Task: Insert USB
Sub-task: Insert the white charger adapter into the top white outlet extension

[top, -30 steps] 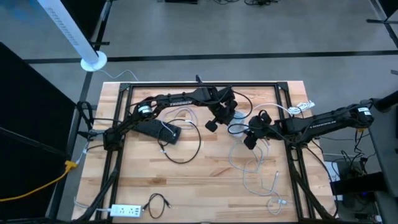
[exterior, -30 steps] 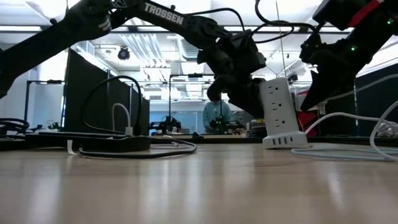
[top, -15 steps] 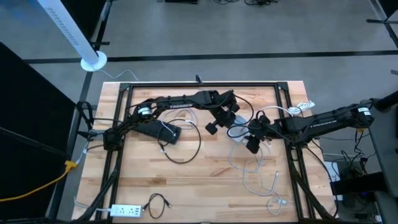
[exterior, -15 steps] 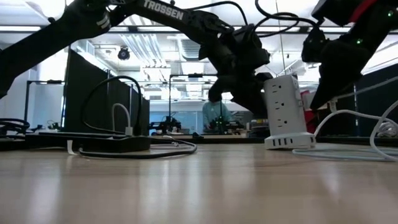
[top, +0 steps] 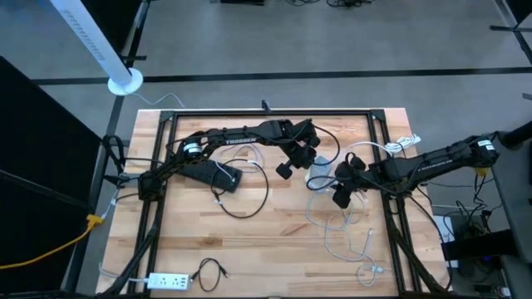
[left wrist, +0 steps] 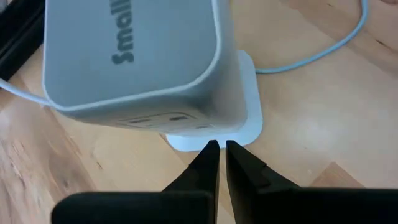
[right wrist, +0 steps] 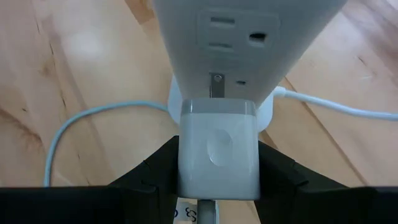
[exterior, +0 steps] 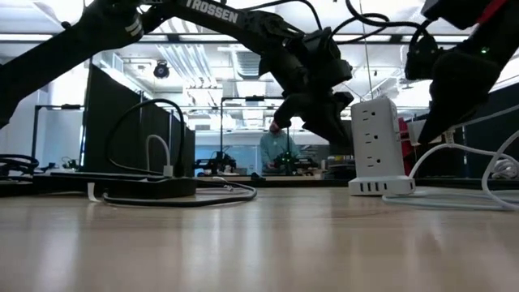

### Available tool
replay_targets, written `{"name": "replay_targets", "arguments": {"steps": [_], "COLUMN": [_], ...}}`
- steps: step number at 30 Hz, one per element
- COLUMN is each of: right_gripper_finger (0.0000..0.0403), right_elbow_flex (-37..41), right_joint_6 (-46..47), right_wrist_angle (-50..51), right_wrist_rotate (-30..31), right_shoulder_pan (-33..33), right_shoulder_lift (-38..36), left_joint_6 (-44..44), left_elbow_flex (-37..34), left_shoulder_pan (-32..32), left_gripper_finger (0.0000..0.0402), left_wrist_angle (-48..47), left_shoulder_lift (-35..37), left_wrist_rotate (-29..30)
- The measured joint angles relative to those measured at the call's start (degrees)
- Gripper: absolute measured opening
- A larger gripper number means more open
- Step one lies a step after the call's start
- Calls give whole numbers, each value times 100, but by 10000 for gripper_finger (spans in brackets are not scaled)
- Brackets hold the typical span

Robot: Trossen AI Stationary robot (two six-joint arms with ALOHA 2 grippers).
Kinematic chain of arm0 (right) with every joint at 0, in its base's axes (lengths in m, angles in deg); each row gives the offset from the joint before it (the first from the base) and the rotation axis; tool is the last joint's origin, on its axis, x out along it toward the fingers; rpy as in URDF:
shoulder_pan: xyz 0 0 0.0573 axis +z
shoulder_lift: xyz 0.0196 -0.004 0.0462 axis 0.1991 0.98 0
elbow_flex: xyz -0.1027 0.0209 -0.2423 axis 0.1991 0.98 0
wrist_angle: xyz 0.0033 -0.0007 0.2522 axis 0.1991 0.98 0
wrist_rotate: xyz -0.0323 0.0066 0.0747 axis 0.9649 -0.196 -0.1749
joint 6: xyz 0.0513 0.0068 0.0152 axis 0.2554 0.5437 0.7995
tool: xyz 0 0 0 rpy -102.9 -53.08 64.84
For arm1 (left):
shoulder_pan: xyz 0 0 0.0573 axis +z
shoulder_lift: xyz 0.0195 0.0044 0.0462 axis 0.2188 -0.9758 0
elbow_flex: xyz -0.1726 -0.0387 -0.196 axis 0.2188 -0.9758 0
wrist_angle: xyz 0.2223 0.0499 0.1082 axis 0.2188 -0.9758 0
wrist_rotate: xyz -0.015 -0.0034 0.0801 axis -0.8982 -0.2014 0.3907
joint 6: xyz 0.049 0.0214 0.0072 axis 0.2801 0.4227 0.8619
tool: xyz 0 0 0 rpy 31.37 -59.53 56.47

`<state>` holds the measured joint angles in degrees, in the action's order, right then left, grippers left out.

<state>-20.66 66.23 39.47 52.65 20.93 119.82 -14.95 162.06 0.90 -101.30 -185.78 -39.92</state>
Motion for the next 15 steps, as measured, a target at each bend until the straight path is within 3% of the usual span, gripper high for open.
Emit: {"name": "replay_targets", "arguments": {"steps": [6,15], "right_gripper_finger": [142,142], "right_elbow_flex": [9,188], "right_joint_6": [44,7], "right_wrist_angle": [21,-136], "right_wrist_rotate": [404,402], "right_shoulder_pan": [257,188], "right_shoulder_lift": [0,20], "left_joint_6": [-68,-113], "left_elbow_flex": [0,-4], "left_shoulder_pan": [7,-17], "left_gripper_finger": [0,0], "left_wrist_angle": [186,396], "left_shoulder_lift": [4,7], "left_wrist_rotate": [86,86]}}
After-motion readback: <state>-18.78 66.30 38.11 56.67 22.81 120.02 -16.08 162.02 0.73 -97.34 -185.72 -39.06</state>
